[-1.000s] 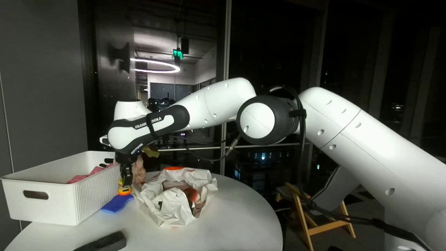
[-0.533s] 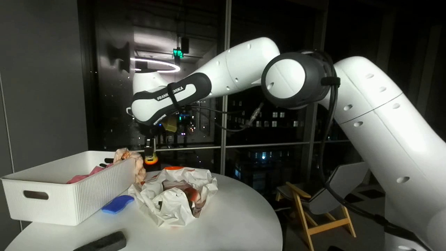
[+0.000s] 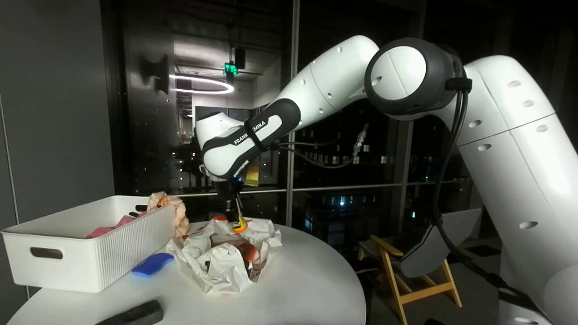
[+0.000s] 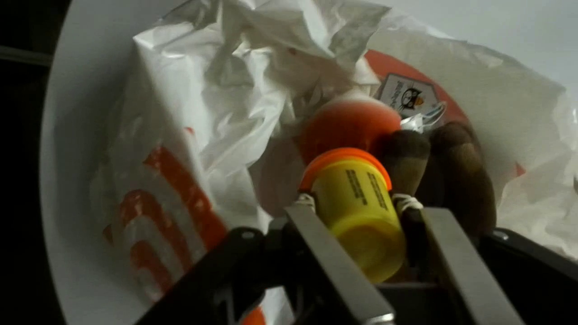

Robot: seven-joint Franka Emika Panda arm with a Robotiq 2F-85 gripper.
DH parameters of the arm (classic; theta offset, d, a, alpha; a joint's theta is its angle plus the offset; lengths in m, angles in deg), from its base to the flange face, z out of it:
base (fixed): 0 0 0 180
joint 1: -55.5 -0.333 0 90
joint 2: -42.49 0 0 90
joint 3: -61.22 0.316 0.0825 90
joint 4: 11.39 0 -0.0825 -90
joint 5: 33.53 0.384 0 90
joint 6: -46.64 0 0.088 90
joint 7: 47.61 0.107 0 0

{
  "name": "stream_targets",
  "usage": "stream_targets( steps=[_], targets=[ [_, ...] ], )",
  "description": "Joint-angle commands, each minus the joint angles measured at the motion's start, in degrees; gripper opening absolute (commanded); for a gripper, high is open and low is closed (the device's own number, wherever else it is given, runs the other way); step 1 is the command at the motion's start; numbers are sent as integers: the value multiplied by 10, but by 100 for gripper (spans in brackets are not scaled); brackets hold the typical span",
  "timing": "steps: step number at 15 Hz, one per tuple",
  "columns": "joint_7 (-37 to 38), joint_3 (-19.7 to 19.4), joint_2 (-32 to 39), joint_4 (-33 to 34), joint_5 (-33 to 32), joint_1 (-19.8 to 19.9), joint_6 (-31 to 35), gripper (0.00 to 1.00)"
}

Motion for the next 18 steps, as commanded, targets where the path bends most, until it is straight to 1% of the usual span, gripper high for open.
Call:
stream_targets(
  steps=[1, 3, 6, 7, 10, 11, 12, 14, 15, 16, 18],
  targets=[
    [21, 22, 7, -36, -25, 14, 40, 20],
    [45, 16, 28, -34, -56, 7, 66, 20],
    [68, 12, 56, -25, -81, 6, 101, 20],
    [98, -3, 65, -24, -115, -4, 126, 20],
    [127, -5, 83, -15, -147, -3, 138, 20],
    [129, 0, 87, -13, -145, 1, 133, 70],
    [127, 5, 87, -12, -140, 5, 130, 71],
    [121, 9, 77, -20, -135, 9, 131, 84],
    [117, 10, 67, -27, -135, 11, 133, 93],
    [124, 8, 57, -33, -139, 9, 133, 99],
    [131, 7, 33, -47, -144, 8, 141, 100]
  ],
)
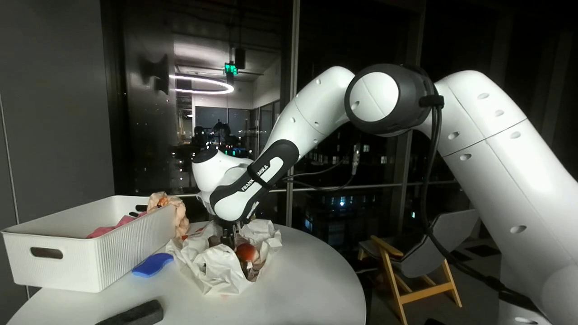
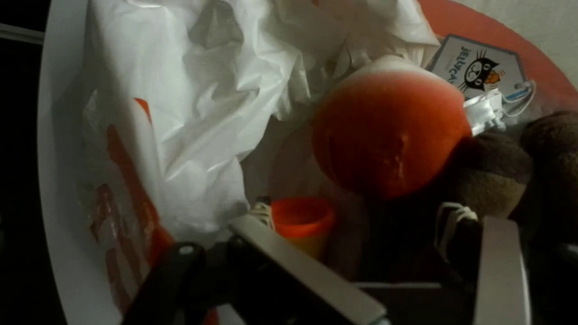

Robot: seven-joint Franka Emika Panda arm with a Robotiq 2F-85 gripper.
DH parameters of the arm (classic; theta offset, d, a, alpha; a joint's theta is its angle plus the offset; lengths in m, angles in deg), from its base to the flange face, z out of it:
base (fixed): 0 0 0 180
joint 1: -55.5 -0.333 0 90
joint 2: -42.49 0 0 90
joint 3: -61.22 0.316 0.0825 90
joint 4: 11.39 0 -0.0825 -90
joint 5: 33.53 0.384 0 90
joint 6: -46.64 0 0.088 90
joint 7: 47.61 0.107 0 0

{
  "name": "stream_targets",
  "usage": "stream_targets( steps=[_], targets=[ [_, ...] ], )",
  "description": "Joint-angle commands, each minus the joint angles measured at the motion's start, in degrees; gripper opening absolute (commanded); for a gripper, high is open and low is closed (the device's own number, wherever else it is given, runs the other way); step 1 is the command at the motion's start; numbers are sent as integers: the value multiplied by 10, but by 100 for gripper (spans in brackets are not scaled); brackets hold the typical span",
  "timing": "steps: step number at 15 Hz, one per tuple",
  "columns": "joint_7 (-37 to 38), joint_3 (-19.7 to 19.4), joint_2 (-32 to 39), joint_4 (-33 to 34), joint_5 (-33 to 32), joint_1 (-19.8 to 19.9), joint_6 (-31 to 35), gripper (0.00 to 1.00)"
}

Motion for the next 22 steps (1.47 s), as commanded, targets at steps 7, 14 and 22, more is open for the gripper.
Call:
stream_targets(
  steps=[7, 14, 22],
  targets=[
    [-84, 56, -73, -36, 3, 17, 132, 100],
    [-231, 119, 19, 31, 20, 8, 176, 100],
    [-402, 118, 133, 214, 99, -12, 72, 100]
  ],
)
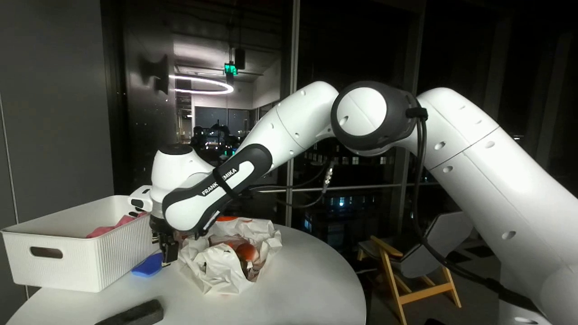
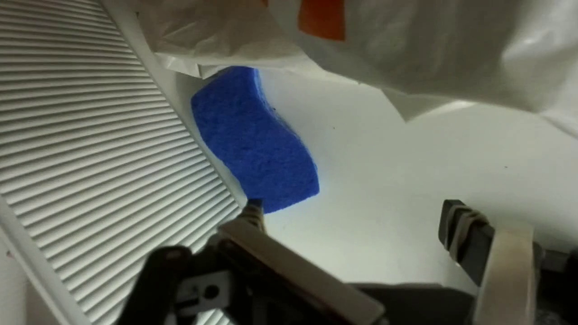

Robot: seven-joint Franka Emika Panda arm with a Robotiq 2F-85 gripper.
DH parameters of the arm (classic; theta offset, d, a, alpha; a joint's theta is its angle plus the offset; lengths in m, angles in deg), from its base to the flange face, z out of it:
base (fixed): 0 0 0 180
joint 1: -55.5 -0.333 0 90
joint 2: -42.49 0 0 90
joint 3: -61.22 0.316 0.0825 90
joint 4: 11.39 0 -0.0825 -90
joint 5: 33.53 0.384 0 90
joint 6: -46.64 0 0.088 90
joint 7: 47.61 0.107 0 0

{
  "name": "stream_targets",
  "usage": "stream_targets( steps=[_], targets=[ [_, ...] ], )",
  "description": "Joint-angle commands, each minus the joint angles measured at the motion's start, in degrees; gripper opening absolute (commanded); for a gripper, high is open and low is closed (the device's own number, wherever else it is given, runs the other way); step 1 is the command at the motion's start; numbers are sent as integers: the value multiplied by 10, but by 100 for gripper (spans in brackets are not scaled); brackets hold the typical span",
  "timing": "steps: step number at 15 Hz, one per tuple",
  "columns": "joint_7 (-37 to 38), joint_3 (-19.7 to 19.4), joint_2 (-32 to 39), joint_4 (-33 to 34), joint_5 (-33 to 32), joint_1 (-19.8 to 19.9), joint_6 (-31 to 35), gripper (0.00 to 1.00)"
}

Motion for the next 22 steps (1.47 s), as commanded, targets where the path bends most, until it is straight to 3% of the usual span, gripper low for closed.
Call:
stream_targets(
  steps=[1, 8, 14, 22],
  targets=[
    [-22, -17, 10, 26, 30, -15, -20, 100],
    [-34, -19, 37, 46, 36, -16, -14, 100],
    [-101, 12, 83, 115, 108, 1, -53, 100],
    [-136, -17, 159, 287, 140, -34, -212, 100]
  ],
)
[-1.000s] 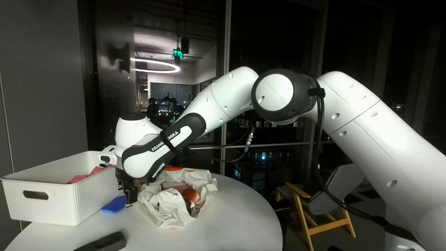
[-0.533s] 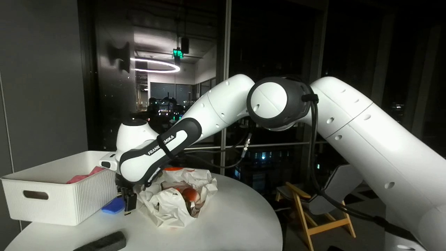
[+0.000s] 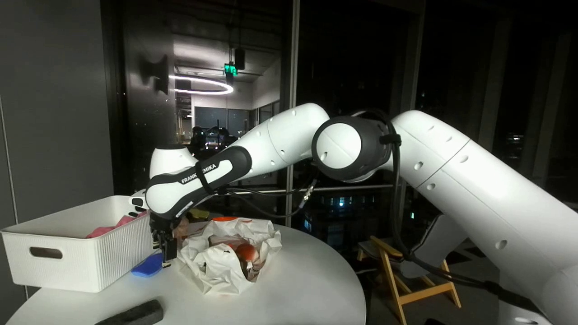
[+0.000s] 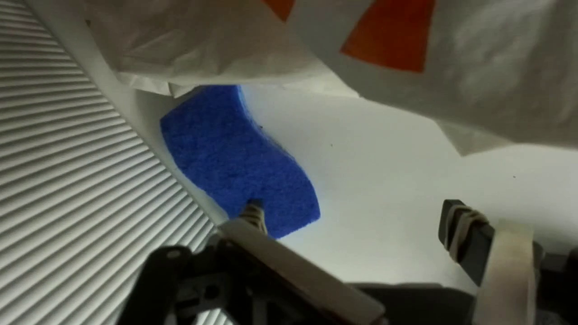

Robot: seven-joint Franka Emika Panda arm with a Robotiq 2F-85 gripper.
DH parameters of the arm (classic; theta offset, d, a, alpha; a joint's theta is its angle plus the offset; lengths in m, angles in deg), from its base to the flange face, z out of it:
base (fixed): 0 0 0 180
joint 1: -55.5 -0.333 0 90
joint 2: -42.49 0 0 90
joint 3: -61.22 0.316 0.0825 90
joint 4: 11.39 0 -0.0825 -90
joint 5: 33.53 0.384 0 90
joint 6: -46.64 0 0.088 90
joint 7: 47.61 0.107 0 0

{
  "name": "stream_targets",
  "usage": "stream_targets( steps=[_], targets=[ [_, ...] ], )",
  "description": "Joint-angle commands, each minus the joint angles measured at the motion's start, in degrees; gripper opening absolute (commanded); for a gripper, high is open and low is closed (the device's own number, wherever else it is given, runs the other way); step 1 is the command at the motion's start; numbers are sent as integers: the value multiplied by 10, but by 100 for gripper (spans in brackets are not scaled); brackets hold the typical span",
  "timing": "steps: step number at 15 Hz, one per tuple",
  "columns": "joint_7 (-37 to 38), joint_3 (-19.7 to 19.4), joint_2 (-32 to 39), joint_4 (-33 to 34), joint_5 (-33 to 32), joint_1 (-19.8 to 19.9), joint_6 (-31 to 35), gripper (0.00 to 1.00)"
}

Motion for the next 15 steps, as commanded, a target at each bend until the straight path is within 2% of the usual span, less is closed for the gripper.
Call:
stream_targets(
  steps=[1, 4, 9, 10, 11, 12, 14, 15],
  targets=[
    [-15, -6, 75, 123, -1, -24, -66, 100],
    [-36, -3, 124, 185, -2, -32, -82, 100],
    [-53, -16, 177, 253, -17, -42, -82, 100],
    [-52, -21, 181, 262, -19, -42, -88, 100],
    [-56, -44, 177, 260, 2, -49, -85, 98],
    [-51, -49, 181, 270, 4, -50, -88, 74],
    [-59, -56, 188, 285, 11, -51, -89, 70],
    [-58, -60, 190, 290, 13, -51, -90, 63]
  ],
)
